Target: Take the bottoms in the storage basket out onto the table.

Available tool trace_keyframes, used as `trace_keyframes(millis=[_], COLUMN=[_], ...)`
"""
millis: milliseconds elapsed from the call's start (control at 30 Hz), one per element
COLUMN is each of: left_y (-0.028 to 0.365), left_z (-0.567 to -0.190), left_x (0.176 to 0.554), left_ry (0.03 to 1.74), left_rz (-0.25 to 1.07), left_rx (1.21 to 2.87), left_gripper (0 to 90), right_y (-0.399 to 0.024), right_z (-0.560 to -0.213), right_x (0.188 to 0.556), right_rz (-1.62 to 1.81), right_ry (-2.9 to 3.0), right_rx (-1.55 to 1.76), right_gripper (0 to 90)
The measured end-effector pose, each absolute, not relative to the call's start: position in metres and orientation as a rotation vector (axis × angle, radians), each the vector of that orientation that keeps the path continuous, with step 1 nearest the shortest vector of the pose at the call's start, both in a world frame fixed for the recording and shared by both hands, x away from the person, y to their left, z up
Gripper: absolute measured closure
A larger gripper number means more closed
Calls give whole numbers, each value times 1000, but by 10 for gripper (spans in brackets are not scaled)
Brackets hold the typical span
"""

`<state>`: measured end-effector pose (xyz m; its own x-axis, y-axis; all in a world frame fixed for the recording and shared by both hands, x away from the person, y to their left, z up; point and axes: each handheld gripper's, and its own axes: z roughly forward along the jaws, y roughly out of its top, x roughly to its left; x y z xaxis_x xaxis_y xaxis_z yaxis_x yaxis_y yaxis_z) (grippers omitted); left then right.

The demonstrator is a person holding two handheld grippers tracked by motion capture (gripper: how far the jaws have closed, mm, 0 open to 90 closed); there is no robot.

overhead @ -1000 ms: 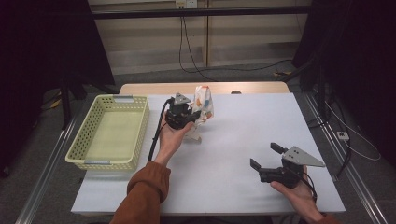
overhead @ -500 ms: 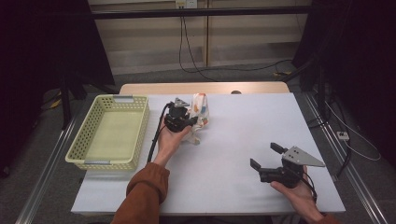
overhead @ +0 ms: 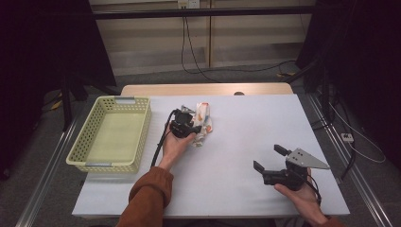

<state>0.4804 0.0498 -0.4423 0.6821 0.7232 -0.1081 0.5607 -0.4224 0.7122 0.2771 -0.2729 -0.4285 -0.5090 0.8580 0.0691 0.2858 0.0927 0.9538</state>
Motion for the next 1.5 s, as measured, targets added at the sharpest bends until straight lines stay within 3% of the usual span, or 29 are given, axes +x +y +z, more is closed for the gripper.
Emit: trace_keyframes(millis=[433, 1000, 1100, 1367, 1500], left_y=[47, 46, 49, 56, 59], left_z=[-451, -440, -438, -430, -422], left_x=[480, 476, 477, 477, 475], left_ry=[989, 969, 1036, 1040, 1015], left_rz=[209, 280, 272, 289, 306], left_rx=[2160, 2138, 2090, 2039, 2019], left_gripper=[596, 202, 139, 59, 69], right_y=[-273, -273, -272, -273, -273], right_z=[-428, -429, -429, -429, -429], right_x=[277, 277, 277, 278, 278], right_rz=[1429, 1429, 1430, 1429, 1428], right_ry=[1857, 1858, 1860, 1860, 1861], right_rx=[1120, 1118, 1116, 1114, 1113], right_gripper=[27, 27, 27, 27, 27])
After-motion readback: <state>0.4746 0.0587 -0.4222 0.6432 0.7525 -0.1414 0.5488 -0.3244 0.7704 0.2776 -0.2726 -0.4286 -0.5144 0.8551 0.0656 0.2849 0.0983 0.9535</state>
